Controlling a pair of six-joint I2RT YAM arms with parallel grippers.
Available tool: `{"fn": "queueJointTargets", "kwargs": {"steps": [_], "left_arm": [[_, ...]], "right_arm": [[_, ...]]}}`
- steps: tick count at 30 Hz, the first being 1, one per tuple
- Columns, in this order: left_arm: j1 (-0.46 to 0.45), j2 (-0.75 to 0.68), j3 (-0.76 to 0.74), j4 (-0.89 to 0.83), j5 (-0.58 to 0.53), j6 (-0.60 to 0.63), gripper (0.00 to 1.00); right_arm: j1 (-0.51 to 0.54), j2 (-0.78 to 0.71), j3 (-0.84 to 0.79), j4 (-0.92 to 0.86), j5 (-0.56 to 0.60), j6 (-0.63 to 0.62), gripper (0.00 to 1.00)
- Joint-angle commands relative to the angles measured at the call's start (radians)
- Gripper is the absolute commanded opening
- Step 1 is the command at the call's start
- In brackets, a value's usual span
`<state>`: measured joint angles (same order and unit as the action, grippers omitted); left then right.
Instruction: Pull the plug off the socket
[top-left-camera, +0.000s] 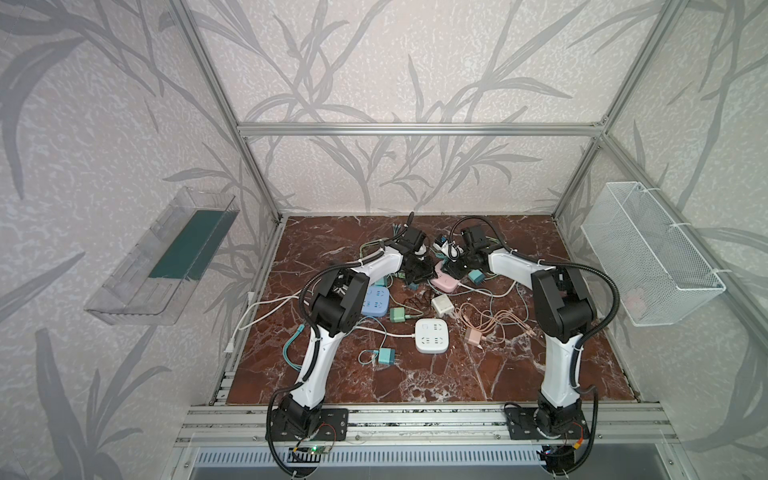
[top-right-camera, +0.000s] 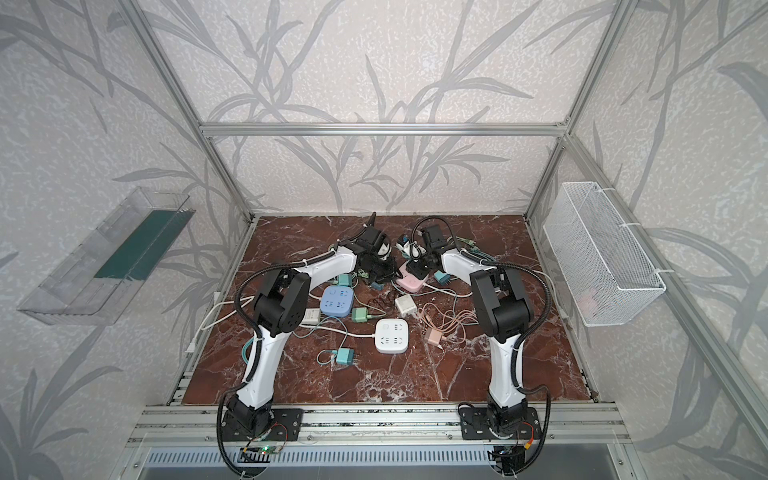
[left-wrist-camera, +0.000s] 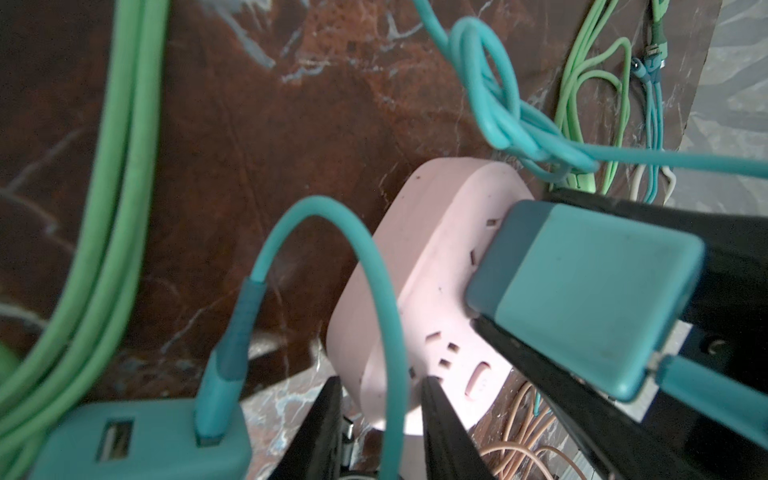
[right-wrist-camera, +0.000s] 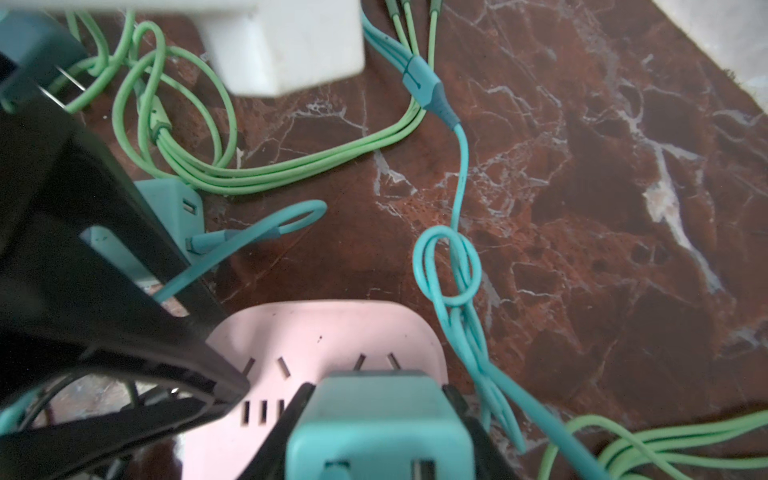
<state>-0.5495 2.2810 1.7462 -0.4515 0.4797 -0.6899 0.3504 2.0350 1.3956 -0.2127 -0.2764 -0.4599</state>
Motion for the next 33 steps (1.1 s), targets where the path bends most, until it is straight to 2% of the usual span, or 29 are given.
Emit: {"fn": "queueJointTargets", "kwargs": {"steps": [1, 8, 17, 20, 24, 33], "left_arm": [[-0.016, 0.093, -0.034, -0.143, -0.076, 0.010, 0.33], [-0.016, 0.104, -0.031, -0.150, -0.071, 0.010, 0.33], [-0.015, 0.104, -0.029, -0.154, -0.072, 0.013, 0.33], [-0.016, 0.106, -0.027, -0.154, -0.067, 0.012, 0.33], [-0.018, 0.109, -0.029, -0.143, -0.061, 0.007, 0.33], [-0.018, 0.104, -0.038, -0.135, -0.052, 0.004, 0.32]], "right_arm": [[0.022, -0.091, -0.035, 0.045, -0.059, 0.029, 0.11], [0.017, -0.107, -0.034, 0.049, -0.071, 0.080, 0.11], [0.018, -0.082, 0.018, -0.009, -0.009, 0.091, 0.10], [0.036, -0.082, 0.018, -0.017, 0.066, 0.049, 0.10], [0.091, -0.085, -0.009, 0.009, 0.241, -0.042, 0.10], [0.102, -0.081, -0.005, 0.030, 0.297, -0.012, 0.10]]}}
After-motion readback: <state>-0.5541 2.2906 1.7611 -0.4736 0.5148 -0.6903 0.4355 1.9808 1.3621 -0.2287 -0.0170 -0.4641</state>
